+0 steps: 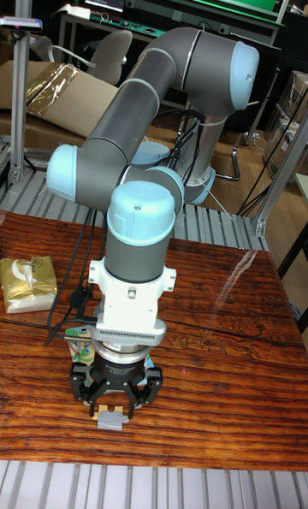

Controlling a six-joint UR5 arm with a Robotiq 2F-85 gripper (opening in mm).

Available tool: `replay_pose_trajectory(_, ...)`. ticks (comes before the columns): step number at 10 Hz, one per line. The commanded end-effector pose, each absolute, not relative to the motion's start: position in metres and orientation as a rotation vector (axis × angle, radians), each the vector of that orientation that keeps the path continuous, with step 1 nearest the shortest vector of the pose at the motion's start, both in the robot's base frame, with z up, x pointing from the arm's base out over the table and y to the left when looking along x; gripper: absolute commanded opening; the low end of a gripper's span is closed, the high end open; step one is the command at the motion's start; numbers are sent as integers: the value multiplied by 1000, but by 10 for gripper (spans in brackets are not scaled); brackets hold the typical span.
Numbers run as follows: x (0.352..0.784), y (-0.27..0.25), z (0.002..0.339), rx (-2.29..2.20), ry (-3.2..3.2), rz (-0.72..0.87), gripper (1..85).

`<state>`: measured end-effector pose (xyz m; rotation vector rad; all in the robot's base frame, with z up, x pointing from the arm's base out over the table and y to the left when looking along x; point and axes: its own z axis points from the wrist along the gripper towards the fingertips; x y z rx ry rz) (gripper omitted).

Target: Assemble one piece of a puzzle

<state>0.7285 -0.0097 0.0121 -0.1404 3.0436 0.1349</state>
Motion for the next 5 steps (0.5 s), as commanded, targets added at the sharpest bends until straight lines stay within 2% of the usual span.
replay_pose_trajectory(1,727,-7,19,-429,3015,136,570)
replay_pose_trajectory(5,732,-4,20,-878,2882,114,573)
